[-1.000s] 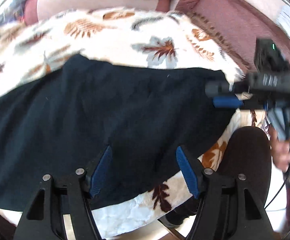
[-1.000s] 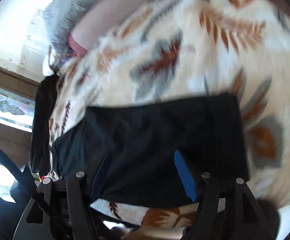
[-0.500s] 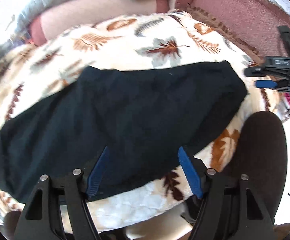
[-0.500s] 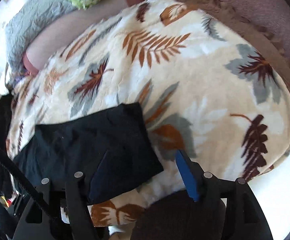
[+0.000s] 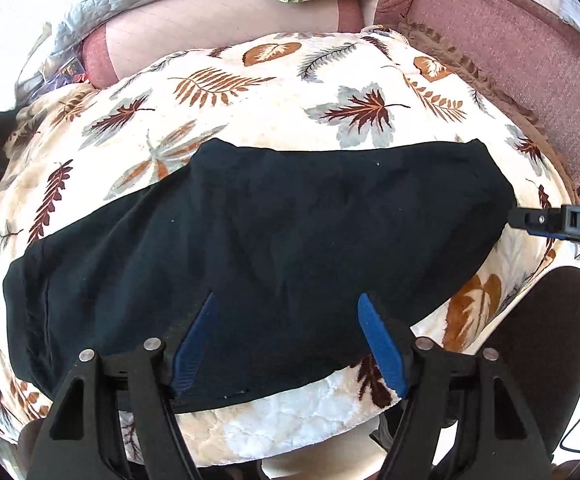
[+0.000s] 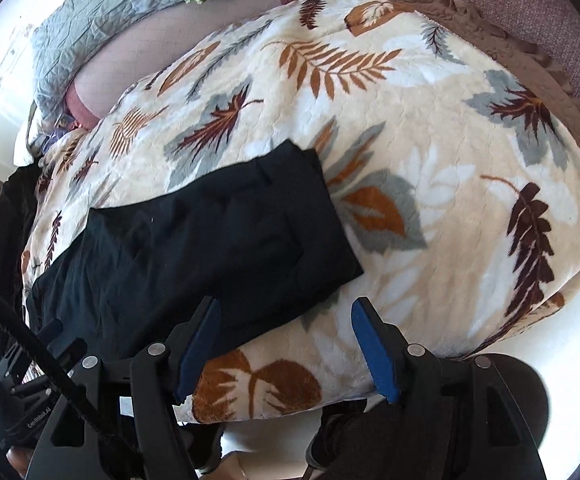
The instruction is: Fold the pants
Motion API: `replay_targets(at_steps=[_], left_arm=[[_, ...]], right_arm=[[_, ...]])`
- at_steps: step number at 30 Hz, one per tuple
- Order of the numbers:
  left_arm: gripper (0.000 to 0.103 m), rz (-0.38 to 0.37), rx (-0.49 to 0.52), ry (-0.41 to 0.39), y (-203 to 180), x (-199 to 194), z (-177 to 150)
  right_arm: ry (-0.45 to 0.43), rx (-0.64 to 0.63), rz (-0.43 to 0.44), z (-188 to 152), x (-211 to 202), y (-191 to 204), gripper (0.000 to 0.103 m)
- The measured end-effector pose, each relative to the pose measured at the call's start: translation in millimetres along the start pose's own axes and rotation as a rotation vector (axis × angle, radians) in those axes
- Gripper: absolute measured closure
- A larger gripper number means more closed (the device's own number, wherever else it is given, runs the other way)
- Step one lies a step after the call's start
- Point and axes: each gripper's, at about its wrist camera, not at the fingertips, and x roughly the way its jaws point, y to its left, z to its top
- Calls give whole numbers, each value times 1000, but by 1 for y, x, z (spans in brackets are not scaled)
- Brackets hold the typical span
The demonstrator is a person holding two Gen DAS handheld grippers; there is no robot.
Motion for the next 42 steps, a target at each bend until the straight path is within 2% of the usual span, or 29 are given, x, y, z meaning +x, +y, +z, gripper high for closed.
replay_targets(at_steps=[7,11,13,16,19,24,28,31,34,40,41,42], left_arm=[[31,31,6,28,-3,10,7],[31,63,35,36,-13,13,12],[31,50,42,43,-16,15,19],[31,-24,39,50,-21,19,38],[31,-131,50,58,-33,26,66],[28,-265,111,74,-76,51,119],[28,-369,157,144,-122,83,153],[28,-407,173,203,-151,109,168],[28,-411,210,247,-175,129,174],[28,-358,360,300,-215,153,171],[31,-342,393,297,-219,152,169],[37,-327,430,289,-225,150,165]], right_arm=[[1,-5,66,-16,12,-3,31],[-28,-16,98,-21,15,-10,31],[-44,-19,112,-23,16,-13,31],[-70,-8,130,-26,18,-19,31],[-84,35,165,-32,21,-29,31],[-124,80,208,-35,23,-40,31],[-145,85,218,-30,25,-41,31],[-163,81,218,-25,26,-39,31],[-175,72,210,-20,29,-38,29],[-230,68,206,-13,34,-32,25],[-244,69,207,-13,34,-30,24],[-259,66,203,-13,35,-29,24]])
